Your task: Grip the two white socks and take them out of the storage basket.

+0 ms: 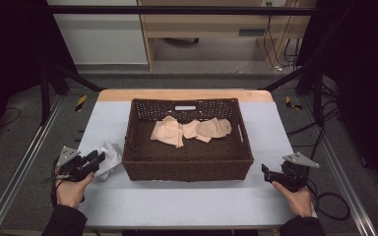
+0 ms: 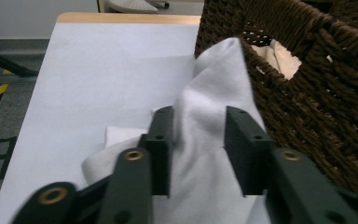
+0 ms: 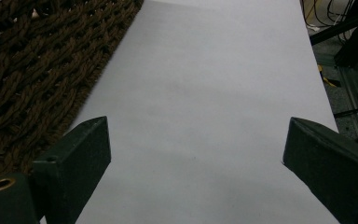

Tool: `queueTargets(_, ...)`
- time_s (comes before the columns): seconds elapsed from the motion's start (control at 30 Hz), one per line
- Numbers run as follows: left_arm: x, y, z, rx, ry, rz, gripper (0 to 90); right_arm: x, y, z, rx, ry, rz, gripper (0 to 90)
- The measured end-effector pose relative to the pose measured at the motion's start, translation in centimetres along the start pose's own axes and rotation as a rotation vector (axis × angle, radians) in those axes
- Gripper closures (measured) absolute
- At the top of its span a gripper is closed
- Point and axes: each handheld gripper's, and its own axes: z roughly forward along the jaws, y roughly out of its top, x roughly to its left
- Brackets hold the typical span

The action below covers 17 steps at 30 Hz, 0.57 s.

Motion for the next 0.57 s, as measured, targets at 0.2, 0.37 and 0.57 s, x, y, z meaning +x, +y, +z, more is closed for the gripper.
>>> queueTargets(0.2, -0.2, -0.3, -1.3, -0.029, 0.008, -0.014, 37.5, 0.0, 0.0, -0.1, -0.003, 0.001, 0.002, 7.7)
queueTargets(0.37, 0.4, -1.4, -2.9, -0.005, 0.053, -0.048, 29.9, -0.1, 0.0, -0.2, -0.008, -0.003, 0.008, 7.5)
queueTargets(0.57, 0.9, -2.3, -3.9, 0.019, 0.049, -0.036, 29.0, -0.2, 0.0, -0.3, -0.013, -0.003, 0.010, 7.4)
